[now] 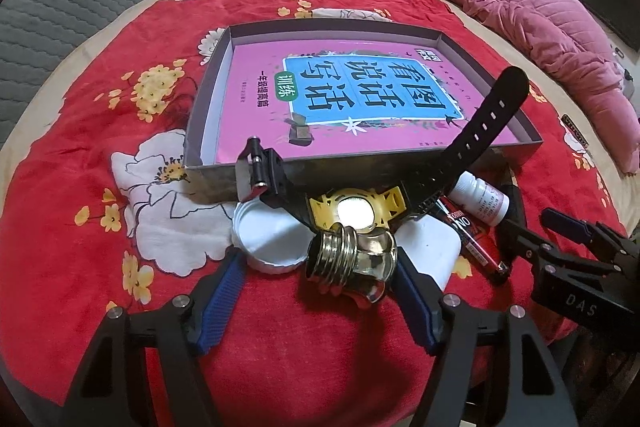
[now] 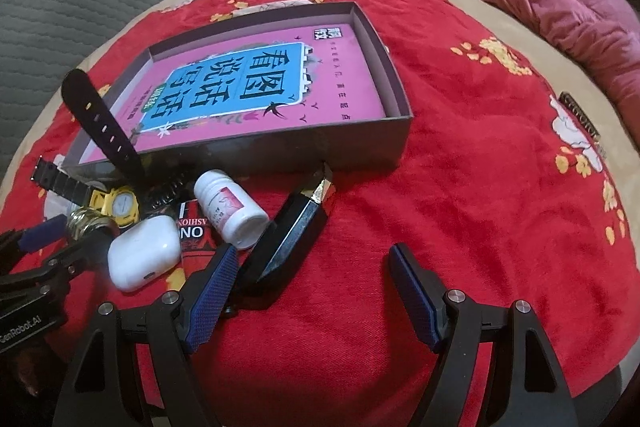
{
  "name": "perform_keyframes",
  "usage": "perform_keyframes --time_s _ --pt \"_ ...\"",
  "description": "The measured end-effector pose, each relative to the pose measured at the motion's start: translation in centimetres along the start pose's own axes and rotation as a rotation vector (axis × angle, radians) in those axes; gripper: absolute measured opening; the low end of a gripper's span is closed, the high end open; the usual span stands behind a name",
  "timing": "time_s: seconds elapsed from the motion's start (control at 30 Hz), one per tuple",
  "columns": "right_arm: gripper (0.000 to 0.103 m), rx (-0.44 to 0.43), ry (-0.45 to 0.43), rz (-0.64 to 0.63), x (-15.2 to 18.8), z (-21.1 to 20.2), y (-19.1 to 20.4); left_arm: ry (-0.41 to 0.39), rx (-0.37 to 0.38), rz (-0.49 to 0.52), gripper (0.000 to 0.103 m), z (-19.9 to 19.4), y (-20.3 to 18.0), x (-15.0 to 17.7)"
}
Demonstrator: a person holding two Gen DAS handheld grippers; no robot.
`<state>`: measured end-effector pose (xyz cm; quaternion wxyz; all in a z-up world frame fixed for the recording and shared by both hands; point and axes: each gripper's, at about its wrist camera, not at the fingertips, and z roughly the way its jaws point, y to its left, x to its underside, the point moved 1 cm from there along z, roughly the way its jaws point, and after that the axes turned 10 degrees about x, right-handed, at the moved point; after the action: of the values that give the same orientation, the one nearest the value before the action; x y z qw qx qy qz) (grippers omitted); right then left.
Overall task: Organize rigid objects
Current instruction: 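Lower right gripper around the black gold-tipped stick while left gripper nears the metal cylinder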
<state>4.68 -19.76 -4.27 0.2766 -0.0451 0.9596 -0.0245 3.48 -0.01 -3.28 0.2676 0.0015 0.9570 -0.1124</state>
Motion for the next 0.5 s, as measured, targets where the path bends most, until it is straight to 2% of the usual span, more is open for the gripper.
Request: perform_keyframes --time_s 0.2,0.33,0.5 --pt "0.078 0.046 -0.009 0.001 0.1 -0.5 -0.5 0.0 0.014 -0.003 0.07 -0.1 0.2 0.0" --pt "0.078 -0.004 0.039 0.044 0.2 0.2 -0.9 -0.001 0.015 0.002 0.07 -0.1 0.2 0.0" --pt "0.077 -0.004 0.057 0.053 0.2 1.0 -0.7 -0.003 0.012 0.007 0.07 -0.1 0.1 0.0"
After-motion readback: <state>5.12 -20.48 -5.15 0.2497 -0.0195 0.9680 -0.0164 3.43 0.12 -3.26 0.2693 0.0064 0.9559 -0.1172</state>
